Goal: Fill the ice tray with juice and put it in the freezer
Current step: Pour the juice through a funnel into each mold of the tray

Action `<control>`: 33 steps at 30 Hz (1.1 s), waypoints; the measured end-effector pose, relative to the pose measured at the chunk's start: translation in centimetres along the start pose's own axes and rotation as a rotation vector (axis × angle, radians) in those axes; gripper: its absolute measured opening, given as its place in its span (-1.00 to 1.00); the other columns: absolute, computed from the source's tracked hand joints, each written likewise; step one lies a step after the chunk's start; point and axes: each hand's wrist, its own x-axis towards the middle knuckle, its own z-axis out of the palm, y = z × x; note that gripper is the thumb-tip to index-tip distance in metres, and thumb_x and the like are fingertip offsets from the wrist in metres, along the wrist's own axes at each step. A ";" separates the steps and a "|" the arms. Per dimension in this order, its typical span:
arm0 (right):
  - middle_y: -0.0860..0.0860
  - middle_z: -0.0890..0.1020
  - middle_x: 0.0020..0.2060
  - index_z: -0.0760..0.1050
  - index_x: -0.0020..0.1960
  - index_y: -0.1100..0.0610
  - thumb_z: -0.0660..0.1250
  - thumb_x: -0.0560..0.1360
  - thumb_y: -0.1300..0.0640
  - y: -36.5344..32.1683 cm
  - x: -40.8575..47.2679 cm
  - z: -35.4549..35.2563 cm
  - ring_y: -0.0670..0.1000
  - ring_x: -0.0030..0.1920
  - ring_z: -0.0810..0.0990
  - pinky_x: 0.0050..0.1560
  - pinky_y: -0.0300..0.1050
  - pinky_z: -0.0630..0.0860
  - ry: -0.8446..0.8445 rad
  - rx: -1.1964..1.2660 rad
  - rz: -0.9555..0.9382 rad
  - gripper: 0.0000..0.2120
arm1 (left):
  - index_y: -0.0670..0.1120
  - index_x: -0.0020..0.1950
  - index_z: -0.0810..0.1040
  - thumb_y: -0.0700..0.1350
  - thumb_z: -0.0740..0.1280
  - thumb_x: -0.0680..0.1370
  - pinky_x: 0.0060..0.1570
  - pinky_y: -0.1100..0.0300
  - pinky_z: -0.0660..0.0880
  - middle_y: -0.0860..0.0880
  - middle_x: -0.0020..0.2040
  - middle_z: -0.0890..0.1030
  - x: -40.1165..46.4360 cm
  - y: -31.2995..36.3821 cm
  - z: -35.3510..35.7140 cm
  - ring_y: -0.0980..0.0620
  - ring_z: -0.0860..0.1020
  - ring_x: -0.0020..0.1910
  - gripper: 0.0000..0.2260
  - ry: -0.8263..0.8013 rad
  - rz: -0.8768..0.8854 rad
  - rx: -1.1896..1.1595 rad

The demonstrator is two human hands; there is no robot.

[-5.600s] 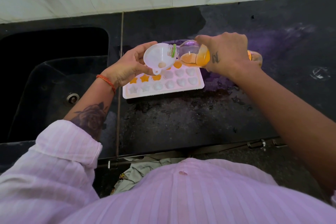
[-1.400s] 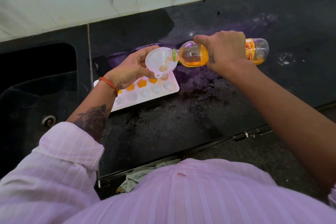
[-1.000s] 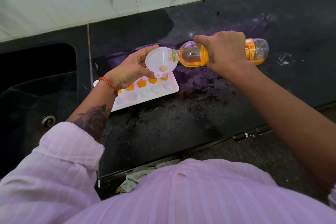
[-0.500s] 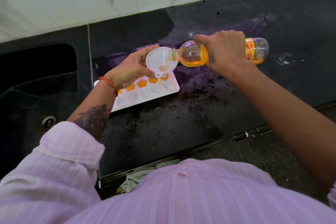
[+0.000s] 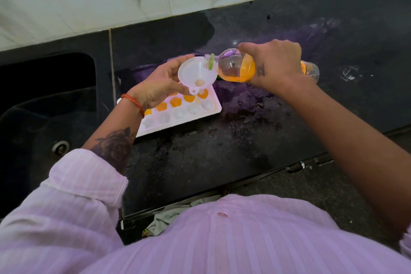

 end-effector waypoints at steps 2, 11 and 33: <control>0.03 0.49 -0.31 0.43 0.21 -0.16 0.39 0.42 -0.03 -0.3 0.0 -0.2 0.21 -0.15 0.57 -0.23 -0.10 0.27 -0.024 0.047 0.008 -0.62 | 0.04 0.31 0.44 -0.54 0.34 0.34 -0.08 0.19 0.59 0.03 0.23 0.53 -0.4 -0.1 -0.2 0.01 0.49 0.23 -0.33 0.006 0.015 -0.018; 0.08 0.64 -0.02 0.37 0.32 -0.18 0.52 0.25 0.02 -3.6 -0.8 -2.1 0.22 0.03 0.56 -0.17 -0.10 0.31 -0.143 0.268 -0.025 -0.32 | 0.02 0.33 0.42 -0.54 0.35 0.31 -0.01 0.16 0.59 -0.01 0.29 0.51 -4.6 -1.0 -2.7 -0.03 0.49 0.27 -0.29 0.076 0.064 -0.076; 0.06 0.64 -0.04 0.34 0.33 -0.19 0.51 0.27 0.03 -14.4 -1.4 -2.0 0.19 0.01 0.57 -0.22 -0.12 0.31 -0.131 0.206 -0.283 -0.32 | 0.08 0.23 0.48 -0.48 0.42 0.21 -0.13 0.23 0.59 0.06 0.20 0.54 -15.4 -5.6 -7.7 0.07 0.54 0.16 -0.30 0.319 0.041 -0.140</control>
